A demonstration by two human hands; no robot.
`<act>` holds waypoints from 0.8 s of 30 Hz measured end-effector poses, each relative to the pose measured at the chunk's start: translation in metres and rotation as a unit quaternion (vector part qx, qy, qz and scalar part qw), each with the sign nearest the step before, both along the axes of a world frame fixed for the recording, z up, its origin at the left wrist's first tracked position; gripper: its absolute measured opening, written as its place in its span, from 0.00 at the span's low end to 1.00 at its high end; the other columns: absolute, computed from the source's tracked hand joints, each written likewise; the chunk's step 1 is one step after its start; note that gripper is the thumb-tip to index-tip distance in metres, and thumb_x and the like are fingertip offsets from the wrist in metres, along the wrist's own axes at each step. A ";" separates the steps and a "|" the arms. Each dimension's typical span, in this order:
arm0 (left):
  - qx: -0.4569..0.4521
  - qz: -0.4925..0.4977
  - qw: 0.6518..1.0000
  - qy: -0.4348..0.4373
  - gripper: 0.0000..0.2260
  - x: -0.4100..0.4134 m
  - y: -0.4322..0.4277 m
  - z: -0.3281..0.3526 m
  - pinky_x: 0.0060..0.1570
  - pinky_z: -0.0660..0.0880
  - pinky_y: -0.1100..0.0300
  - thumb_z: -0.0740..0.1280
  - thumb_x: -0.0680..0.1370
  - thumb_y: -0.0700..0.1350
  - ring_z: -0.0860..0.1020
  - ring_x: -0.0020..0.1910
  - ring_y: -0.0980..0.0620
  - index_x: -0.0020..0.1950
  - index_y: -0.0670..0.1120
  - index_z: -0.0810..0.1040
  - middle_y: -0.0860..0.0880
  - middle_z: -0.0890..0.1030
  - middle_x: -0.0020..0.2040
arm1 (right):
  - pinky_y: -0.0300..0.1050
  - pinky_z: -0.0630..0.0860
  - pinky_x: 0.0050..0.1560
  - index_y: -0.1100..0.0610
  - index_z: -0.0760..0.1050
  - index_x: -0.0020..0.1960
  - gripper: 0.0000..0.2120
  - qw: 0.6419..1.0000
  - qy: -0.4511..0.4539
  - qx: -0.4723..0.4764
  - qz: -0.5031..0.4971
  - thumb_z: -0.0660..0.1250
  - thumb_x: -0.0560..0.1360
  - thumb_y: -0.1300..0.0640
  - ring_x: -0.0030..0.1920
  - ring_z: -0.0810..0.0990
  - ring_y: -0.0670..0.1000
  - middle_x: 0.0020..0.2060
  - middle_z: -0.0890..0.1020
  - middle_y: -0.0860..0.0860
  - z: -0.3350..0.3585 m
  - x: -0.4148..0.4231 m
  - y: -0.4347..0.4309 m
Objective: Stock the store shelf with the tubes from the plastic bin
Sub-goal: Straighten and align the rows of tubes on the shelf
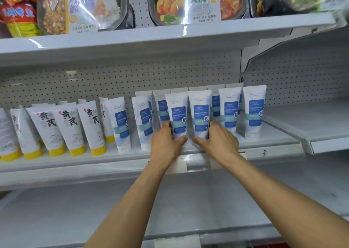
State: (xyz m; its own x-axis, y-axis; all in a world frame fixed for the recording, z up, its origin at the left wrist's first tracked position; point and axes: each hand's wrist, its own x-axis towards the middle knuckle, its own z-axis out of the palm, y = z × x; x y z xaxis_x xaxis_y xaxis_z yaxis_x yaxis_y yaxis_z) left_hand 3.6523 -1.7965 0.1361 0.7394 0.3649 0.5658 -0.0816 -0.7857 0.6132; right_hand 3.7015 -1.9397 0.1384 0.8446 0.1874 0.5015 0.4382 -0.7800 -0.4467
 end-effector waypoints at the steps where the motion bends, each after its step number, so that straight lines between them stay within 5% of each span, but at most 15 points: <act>1: -0.001 -0.001 1.000 0.002 0.22 0.000 -0.001 0.001 0.55 0.76 0.51 0.74 0.72 0.48 0.79 0.53 0.48 0.62 0.46 0.72 0.49 0.81 0.56 | 0.51 0.77 0.49 0.55 0.71 0.55 0.22 1.000 0.000 0.005 -0.001 0.69 0.71 0.40 0.51 0.80 0.57 0.49 0.81 0.53 0.000 0.000 -0.001; 24: 0.017 -0.015 0.999 0.031 0.22 0.002 -0.007 0.002 0.59 0.75 0.50 0.71 0.75 0.50 0.78 0.58 0.47 0.65 0.46 0.69 0.48 0.78 0.63 | 0.50 0.76 0.48 0.58 0.69 0.54 0.21 0.999 -0.010 0.046 0.025 0.71 0.72 0.45 0.51 0.80 0.57 0.49 0.81 0.54 -0.003 -0.003 -0.010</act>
